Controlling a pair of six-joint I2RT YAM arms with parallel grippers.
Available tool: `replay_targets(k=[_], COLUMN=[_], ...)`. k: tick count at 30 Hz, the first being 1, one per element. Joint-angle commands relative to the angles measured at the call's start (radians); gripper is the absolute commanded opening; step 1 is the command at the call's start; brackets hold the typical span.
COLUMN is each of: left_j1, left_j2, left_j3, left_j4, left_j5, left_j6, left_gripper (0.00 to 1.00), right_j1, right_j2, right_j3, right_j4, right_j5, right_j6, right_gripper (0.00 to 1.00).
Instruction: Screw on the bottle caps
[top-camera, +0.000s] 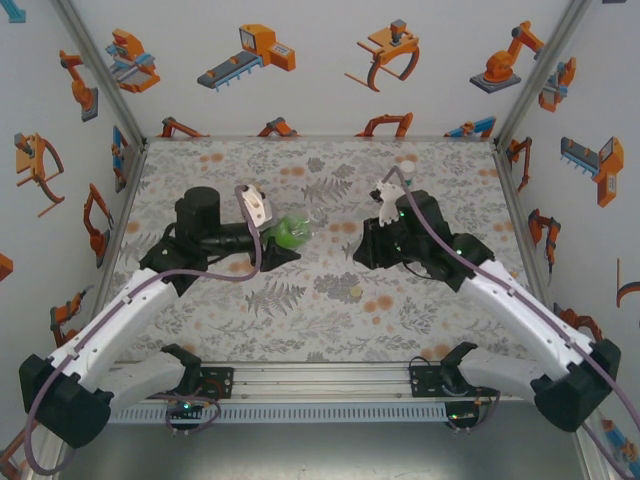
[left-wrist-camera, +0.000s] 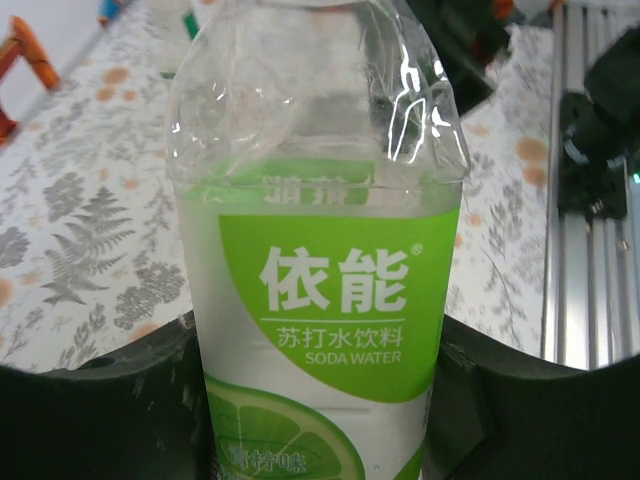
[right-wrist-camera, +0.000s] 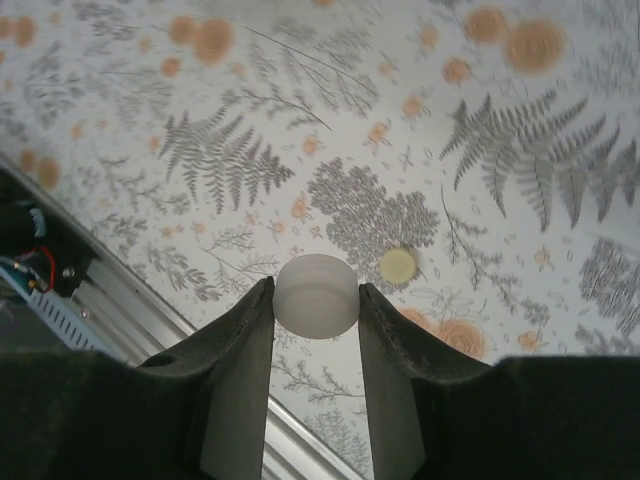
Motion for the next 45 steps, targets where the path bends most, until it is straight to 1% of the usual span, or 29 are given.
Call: replay_targets(k=[1, 4, 6, 9, 13, 16, 19, 22, 31, 45], left_j1=[-0.04, -0.072, -0.088, -0.106, -0.133, -0.153, -0.177, -0.193, -0.21, -0.21], left_j2=[0.005, 0.012, 0.014, 0.015, 0.03, 0.04, 0.047, 0.054, 0.074, 0.079], left_j3=[0.048, 0.056, 0.058, 0.056, 0.067, 0.075, 0.078, 0.079, 0.089, 0.092], left_j4=[-0.145, -0.204, -0.228, -0.25, -0.284, -0.305, -0.318, -0.326, -0.335, -0.335], left_j5=[0.03, 0.02, 0.018, 0.019, 0.019, 0.02, 0.021, 0.02, 0.017, 0.018], left_j6=[0.156, 0.223, 0.257, 0.288, 0.318, 0.332, 0.343, 0.347, 0.345, 0.338], left_gripper=[0.0, 0.0, 0.0, 0.0, 0.0, 0.0, 0.0, 0.0, 0.0, 0.0], right_j1=[-0.002, -0.002, -0.002, -0.002, -0.002, -0.002, -0.001, 0.004, 0.029, 0.058], right_j2=[-0.086, -0.15, -0.189, -0.235, -0.281, -0.281, -0.262, -0.232, -0.187, -0.15], right_j3=[-0.005, -0.003, 0.005, 0.011, -0.004, 0.0, 0.013, 0.034, 0.058, 0.062], right_j4=[0.032, 0.028, 0.014, -0.01, 0.021, 0.041, 0.06, 0.042, 0.066, 0.083], right_j5=[-0.117, -0.233, -0.28, -0.367, -0.472, -0.541, -0.582, -0.631, -0.652, -0.627], right_j6=[-0.175, -0.288, -0.355, -0.462, -0.561, -0.608, -0.624, -0.678, -0.694, -0.699], right_gripper=[0.17, 0.15, 0.13, 0.12, 0.11, 0.1, 0.1, 0.09, 0.09, 0.07])
